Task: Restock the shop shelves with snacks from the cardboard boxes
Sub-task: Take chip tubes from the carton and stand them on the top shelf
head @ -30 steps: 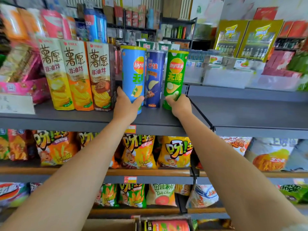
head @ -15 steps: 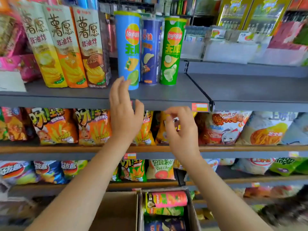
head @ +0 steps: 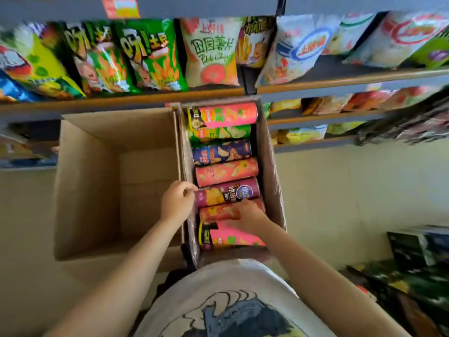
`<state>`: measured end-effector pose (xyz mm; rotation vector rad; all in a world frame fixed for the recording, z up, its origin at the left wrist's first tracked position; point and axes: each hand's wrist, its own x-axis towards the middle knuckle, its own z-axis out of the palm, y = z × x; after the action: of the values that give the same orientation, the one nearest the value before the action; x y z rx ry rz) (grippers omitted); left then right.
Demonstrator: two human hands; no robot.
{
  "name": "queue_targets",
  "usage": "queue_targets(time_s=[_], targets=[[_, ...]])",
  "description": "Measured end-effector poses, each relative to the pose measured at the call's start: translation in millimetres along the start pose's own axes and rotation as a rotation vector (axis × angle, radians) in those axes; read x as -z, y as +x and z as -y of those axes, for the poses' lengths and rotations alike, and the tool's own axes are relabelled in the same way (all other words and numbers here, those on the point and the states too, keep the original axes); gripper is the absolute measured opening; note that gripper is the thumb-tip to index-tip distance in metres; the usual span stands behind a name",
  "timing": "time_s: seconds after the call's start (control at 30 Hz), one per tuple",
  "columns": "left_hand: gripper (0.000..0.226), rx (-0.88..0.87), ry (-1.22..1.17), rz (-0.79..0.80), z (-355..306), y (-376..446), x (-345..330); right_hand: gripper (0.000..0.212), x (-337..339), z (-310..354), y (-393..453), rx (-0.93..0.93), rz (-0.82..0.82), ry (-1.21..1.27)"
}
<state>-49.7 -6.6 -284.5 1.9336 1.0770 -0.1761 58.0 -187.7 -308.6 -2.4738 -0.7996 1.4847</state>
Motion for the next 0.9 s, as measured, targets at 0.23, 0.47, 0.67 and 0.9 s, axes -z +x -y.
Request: queue_targets(time_s=[0.23,0.47,0.67,0.9], targets=[[0.022,0.057,0.003,0.027,-1,0,3,0.084,-30,-7,-9,0.116,0.131,-0.441],[0.014,0.287,-0.515,0.273,-20,-15,4,0.049,30,13,-23,-0.073,-0.230,0.598],[0.050,0.307,-0.989,0.452,-44,-21,-8,0.043,77,54,-28,0.089,-0.268,0.826],[0.060,0.323,-0.742,0.073,-14,-8,19,0.029,82,22,17,0.018,-0.409,0.244]])
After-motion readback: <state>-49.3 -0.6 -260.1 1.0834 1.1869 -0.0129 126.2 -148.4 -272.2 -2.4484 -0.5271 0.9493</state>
